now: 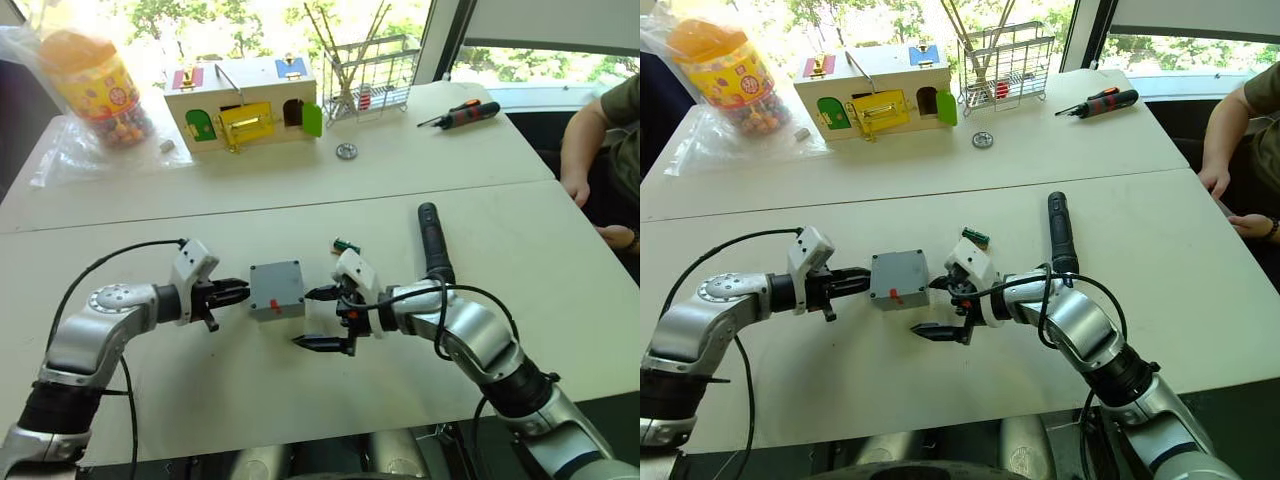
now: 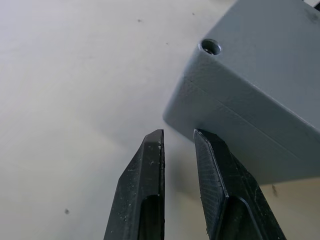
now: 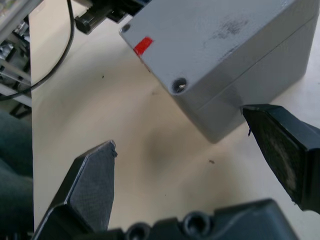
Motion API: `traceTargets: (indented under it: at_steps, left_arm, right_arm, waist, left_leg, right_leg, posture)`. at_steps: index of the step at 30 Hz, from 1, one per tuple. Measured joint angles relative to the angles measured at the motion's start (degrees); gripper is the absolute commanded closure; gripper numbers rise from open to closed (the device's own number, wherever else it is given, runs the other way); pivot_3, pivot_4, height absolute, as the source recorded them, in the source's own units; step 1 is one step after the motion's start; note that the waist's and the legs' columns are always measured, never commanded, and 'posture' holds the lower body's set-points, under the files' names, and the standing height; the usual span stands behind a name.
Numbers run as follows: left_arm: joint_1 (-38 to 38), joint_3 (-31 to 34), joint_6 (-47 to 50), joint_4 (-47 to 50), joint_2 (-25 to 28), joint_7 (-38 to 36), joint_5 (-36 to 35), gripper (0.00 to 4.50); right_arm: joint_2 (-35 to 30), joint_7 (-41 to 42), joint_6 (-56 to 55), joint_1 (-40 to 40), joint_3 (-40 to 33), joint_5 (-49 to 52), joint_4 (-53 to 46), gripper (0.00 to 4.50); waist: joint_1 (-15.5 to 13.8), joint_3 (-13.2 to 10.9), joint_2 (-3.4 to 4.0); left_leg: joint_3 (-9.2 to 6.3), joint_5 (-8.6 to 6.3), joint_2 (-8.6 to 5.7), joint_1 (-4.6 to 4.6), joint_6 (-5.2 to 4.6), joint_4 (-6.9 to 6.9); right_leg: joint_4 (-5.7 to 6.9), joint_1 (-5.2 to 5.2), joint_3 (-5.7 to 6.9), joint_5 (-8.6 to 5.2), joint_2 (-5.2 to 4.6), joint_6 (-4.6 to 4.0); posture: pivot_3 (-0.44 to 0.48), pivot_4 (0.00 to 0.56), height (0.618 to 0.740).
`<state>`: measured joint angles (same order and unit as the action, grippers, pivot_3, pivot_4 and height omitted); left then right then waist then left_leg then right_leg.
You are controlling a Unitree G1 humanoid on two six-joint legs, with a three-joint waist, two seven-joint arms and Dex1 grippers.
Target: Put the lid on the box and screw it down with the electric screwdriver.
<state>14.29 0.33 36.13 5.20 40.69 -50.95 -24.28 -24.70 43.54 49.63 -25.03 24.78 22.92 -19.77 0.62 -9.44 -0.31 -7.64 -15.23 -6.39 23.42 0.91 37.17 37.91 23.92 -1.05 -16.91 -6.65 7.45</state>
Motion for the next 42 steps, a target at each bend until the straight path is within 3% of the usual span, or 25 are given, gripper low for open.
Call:
traceTargets:
  at_steps: [3,8,12,15,19,24,27,32,42]
  left_arm:
    - [2.46,-1.48,-2.68,-2.56,-0.78,0.29,2.44,3.58]
    - [4.57,-2.72,-4.17,-4.73,-2.85,0.07,3.34,3.58]
    - [4.96,-3.23,-5.8,-6.15,-2.34,-0.41,4.99,3.58]
    - [3.61,-1.23,-6.61,-7.64,1.22,-1.37,5.12,3.58]
    - [-1.77,3.67,-6.07,-6.71,7.56,-3.26,4.67,3.58]
    - [-14.3,8.08,0.74,4.87,11.78,-8.35,-1.79,3.58]
    - [-18.12,9.1,4.65,11.52,10.75,-7.66,-5.17,3.58]
    - [-17.73,8.95,7.65,16.53,5.72,-2.66,-7.65,3.58]
    - [-7.64,4.44,6.84,8.9,0.07,2.54,-4.62,3.58]
  right_arm:
    - [3.13,-0.75,4.81,0.12,-1.39,3.6,-1.37,0.03]
    - [3.1,-1.63,9.93,0.13,-2.73,6.95,-4.48,0.03]
    - [0.02,-2.04,10.0,-0.08,-2.77,6.48,-6.39,0.03]
    - [-3.91,-1.62,5.94,-1.91,-2.23,2.97,-6.01,0.03]
    - [-5.14,-0.22,-2.38,-5.0,0.12,-2.92,-0.74,0.03]
    - [-2.23,2.3,-9.49,-7.38,3.08,-6.9,7.1,0.03]
    - [-1.24,4.33,-11.6,-7.49,3.93,-7.97,9.1,0.03]
    - [-0.88,7.68,-12.55,-7.21,4.98,-8.2,8.92,0.03]
    - [-0.79,5.97,-8.0,-4.2,4.0,-8.34,5.17,0.03]
  waist:
    - [0.2,0.01,-0.01]
    - [0.09,0.01,-0.01]
    - [0.2,0.01,-0.02]
    - [0.49,0.01,-0.02]
    - [0.97,0.02,-0.02]
    - [1.26,0.02,-0.03]
    - [0.76,0.03,-0.04]
    - [0.06,0.04,-0.05]
    - [-0.05,0.07,-0.1]
  left_leg:
    - [0.0,0.0,0.0,0.0,0.0,-0.01]
    - [0.0,0.0,-0.02,0.01,0.0,0.03]
    - [0.0,0.0,-0.03,0.01,0.0,0.03]
    - [0.02,0.0,-0.01,0.02,0.0,-0.02]
    - [0.05,0.0,0.02,0.02,0.0,-0.13]
    - [0.02,-0.02,-0.06,0.02,-0.04,-0.04]
    - [0.02,-0.02,-0.06,0.02,-0.04,0.03]
    - [-0.01,0.0,-0.02,0.01,0.01,0.04]
    - [-0.02,0.01,-0.06,0.01,0.02,0.07]
  right_leg:
    - [0.07,0.05,0.0,0.0,0.0,0.0]
    - [0.09,0.05,0.0,0.0,-0.01,0.0]
    - [0.1,0.08,-0.01,0.0,-0.02,0.0]
    - [0.15,0.17,-0.01,0.0,-0.01,0.0]
    - [0.18,0.24,-0.02,0.0,-0.02,0.0]
    - [0.13,0.11,-0.04,0.0,-0.11,0.0]
    - [0.1,0.07,-0.06,0.0,-0.1,0.0]
    - [0.13,0.07,-0.03,0.0,-0.04,0.0]
    - [0.14,0.05,0.05,0.0,-0.06,0.0]
  posture:
    - [0.0,0.15,0.74]
    - [0.0,0.15,0.74]
    - [0.0,0.15,0.74]
    - [0.0,0.15,0.74]
    - [0.0,0.15,0.74]
    - [0.0,0.15,0.74]
    - [0.0,0.15,0.74]
    - [0.0,0.15,0.74]
    - [0.0,0.15,0.74]
